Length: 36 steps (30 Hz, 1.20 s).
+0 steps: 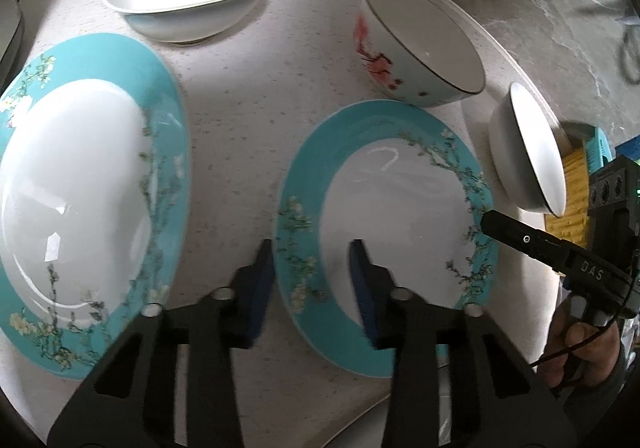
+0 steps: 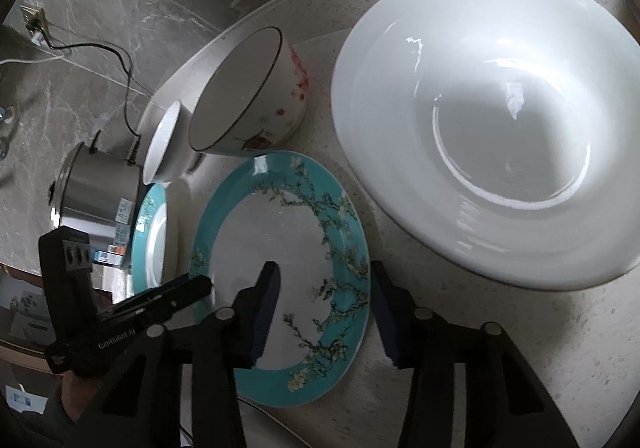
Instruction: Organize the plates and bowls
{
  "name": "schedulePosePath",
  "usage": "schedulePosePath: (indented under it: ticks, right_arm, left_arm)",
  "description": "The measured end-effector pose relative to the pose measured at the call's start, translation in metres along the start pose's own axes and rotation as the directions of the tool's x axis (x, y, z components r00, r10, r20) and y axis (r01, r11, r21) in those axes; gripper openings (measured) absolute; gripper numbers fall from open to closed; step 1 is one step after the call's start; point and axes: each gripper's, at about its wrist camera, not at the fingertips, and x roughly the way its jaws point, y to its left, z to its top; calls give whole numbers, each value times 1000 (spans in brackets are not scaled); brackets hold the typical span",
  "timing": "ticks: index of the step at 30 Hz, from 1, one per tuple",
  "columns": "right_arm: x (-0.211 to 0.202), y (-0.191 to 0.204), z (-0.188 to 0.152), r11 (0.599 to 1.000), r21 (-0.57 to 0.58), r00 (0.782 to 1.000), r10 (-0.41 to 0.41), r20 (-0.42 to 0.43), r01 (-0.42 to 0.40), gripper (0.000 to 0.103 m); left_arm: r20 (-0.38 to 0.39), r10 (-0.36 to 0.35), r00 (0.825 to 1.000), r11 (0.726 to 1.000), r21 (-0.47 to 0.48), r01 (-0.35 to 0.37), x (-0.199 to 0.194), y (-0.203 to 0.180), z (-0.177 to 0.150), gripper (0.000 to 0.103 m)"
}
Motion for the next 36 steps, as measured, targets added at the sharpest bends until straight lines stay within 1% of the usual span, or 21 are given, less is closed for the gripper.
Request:
schedulePosePath:
  ticks: [1, 4, 6, 7, 10, 19, 36]
  right_arm:
    - [0, 1, 1, 1000, -3, 1000, -18, -3, 17, 35]
    - [0, 2, 1, 998, -14, 998, -69, -9, 68, 23]
    - [0, 2, 1, 996, -20, 996, -92, -9, 92, 20]
    - [0, 2, 0, 994, -25, 995, -103, -9, 103, 18]
    - [2, 5, 1, 992, -33, 992, -124, -6, 124, 17]
    - [0, 6, -2, 988, -26, 988, -155, 11, 155, 17]
    - [-13, 14, -5, 987, -31, 987, -159, 33, 160, 16]
  left_arm:
    - [-2, 2, 1000, 1000, 1, -2, 0, 1, 0, 25]
    - [-2, 22, 1000, 1000, 15, -22, 0, 1, -2, 24]
    - [1, 35, 999, 999, 20, -35, -1, 1, -2, 23]
    - [3, 41, 999, 999, 23, -41, -1, 1, -3, 21]
    - [4, 40, 999, 999, 17, -40, -3, 4, -3, 18]
    - [-3, 27, 1000, 999, 19, -27, -2, 3, -2, 16]
    - [14, 5, 1000, 1000, 24, -5, -18, 4, -11, 16]
